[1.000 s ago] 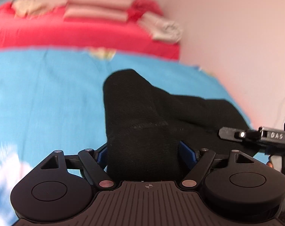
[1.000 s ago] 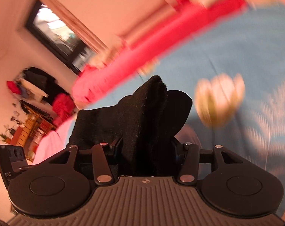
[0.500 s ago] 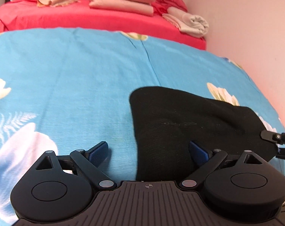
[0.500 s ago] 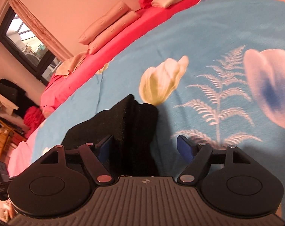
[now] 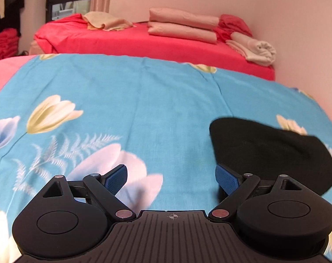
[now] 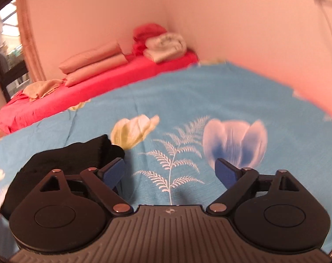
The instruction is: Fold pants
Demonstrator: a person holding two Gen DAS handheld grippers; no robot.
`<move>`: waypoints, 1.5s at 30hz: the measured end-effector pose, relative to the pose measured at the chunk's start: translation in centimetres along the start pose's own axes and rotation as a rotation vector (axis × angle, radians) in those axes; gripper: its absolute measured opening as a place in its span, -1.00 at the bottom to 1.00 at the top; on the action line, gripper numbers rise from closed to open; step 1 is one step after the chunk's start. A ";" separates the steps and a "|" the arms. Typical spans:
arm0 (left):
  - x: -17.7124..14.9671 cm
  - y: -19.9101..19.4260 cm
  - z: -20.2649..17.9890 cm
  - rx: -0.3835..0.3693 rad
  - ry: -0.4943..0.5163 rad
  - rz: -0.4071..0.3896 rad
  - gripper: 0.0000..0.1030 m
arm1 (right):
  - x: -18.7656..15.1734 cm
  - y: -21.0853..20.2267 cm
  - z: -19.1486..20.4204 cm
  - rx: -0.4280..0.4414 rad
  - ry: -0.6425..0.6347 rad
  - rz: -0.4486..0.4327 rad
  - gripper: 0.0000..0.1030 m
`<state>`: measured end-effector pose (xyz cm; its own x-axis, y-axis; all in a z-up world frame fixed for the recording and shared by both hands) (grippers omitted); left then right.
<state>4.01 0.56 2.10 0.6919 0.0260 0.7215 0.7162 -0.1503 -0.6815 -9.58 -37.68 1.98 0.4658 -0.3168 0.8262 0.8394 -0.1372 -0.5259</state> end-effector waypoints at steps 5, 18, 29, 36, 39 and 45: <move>-2.9 -1.3 -3.2 0.109 0.096 0.021 1.00 | -2.5 -3.8 4.9 0.082 -0.246 -0.017 0.92; -7.0 -3.0 -8.5 0.165 0.274 0.117 1.00 | -8.8 -2.0 11.3 0.238 -0.384 0.148 0.94; -7.5 -1.3 -8.4 0.127 0.229 0.197 1.00 | -9.7 -0.2 10.5 0.190 -0.395 0.192 0.95; -7.3 -1.1 -8.4 0.117 0.225 0.206 1.00 | -9.8 0.8 10.1 0.186 -0.372 0.223 0.95; -7.3 -1.0 -8.5 0.116 0.225 0.207 1.00 | -9.9 1.1 10.2 0.188 -0.374 0.231 0.95; -7.2 -0.8 -8.4 0.106 0.225 0.211 1.00 | -9.9 1.4 10.7 0.195 -0.388 0.238 0.95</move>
<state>-2.31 -7.81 -1.50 0.7971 -0.2155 0.5641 0.5730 -0.0250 -0.8192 -10.07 -24.67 -4.75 0.6894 0.0596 0.7219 0.7169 0.0867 -0.6917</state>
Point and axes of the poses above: each gripper's, at about its wrist camera, not at the fingertips, and y roughly the way its jaws point, z to its left, x to its top, the point moved 5 cm from there along y, roughly the way its jaws point, and after that the axes turned 2 degrees about y, right-handed, at the moved point
